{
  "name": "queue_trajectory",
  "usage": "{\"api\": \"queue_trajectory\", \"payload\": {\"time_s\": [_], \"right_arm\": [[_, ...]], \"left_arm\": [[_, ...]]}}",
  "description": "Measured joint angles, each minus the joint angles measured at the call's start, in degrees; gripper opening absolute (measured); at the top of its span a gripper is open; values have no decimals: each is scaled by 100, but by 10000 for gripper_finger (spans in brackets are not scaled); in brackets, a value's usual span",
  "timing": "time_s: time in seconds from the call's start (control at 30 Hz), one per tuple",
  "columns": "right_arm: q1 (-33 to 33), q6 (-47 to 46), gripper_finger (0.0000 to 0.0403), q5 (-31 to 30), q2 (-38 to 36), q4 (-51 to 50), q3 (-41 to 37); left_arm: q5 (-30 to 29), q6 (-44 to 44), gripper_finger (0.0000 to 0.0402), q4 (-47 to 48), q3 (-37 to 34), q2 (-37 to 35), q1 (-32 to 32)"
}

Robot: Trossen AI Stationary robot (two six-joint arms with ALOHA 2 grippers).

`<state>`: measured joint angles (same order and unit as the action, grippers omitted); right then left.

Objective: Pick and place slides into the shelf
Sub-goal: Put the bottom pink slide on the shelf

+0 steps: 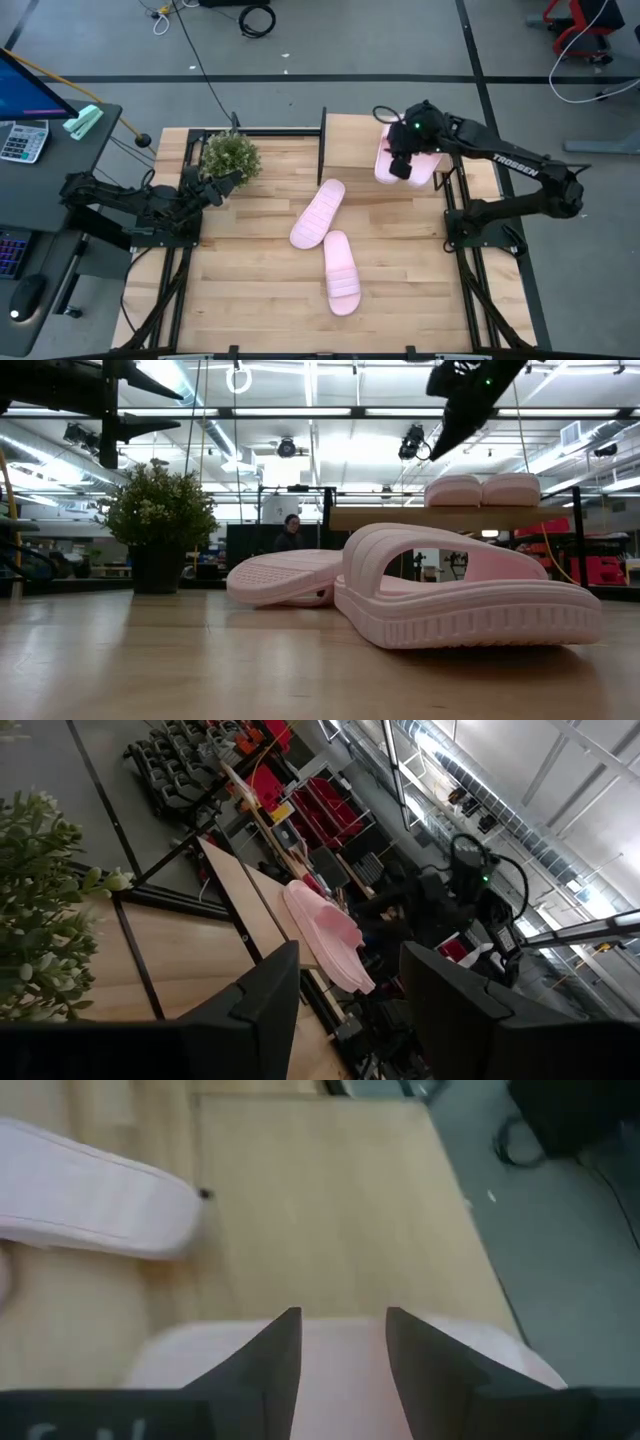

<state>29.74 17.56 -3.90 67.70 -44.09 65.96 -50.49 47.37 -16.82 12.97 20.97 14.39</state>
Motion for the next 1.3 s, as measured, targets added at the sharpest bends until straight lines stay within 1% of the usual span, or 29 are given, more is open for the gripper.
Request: {"api": "queue_trajectory", "payload": {"time_s": [0.13, 0.3, 0.47, 0.6, 0.63, 0.7, 0.73, 0.8, 0.83, 0.87, 0.93, 1.03, 1.1, 1.2, 1.3], "right_arm": [[-443, -207, 151, 123, 114, 181, -3], [-905, -452, 151, 235, 476, 189, -4], [-1210, -448, 151, 236, 912, 240, -14], [-1373, -448, 143, 237, 993, 256, -14], [-1413, -448, 135, 244, 977, 262, -14], [-1505, -452, 106, 330, 899, 253, -14], [-1542, -464, 84, 498, 853, 238, -14], [-1620, -581, 30, 1027, 750, 160, -14], [-1669, -637, 16, 1265, 715, 108, -14], [-1738, -717, 13, 1380, 685, 50, -14], [-1898, -799, 14, 1404, 637, -74, -14], [-2127, -794, 5, 1300, 540, -321, -14], [-2245, -805, 7, 1249, 493, -527, -14], [-2377, -888, 6, 1237, 458, -792, -14], [-2512, -1086, 4, 1243, 422, -841, -14]], "left_arm": [[-1, 0, 180, -1, 0, 0, -1], [-1, 2, 175, -2, 0, 0, -1], [0, 2, 176, -4, 0, 2, -1], [-1, -4, 178, -2, 0, 0, -1], [1, -4, 177, -2, 0, 0, -1], [-1, -4, 175, -2, 0, 0, -1], [0, -4, 174, -2, 0, 0, 0], [1, -2, 173, -2, 0, 1, -1], [9, -2, 173, -2, 0, 1, -1], [26, -2, 173, -1, 0, 1, -1], [89, -2, 176, -2, 0, 0, -1], [318, -7, 179, 3, 0, 0, -1], [546, -2, 181, 36, 0, 2, -1], [1051, 19, 180, 52, 0, 4, -1], [1465, 269, 177, 52, 4, 85, 10]]}}
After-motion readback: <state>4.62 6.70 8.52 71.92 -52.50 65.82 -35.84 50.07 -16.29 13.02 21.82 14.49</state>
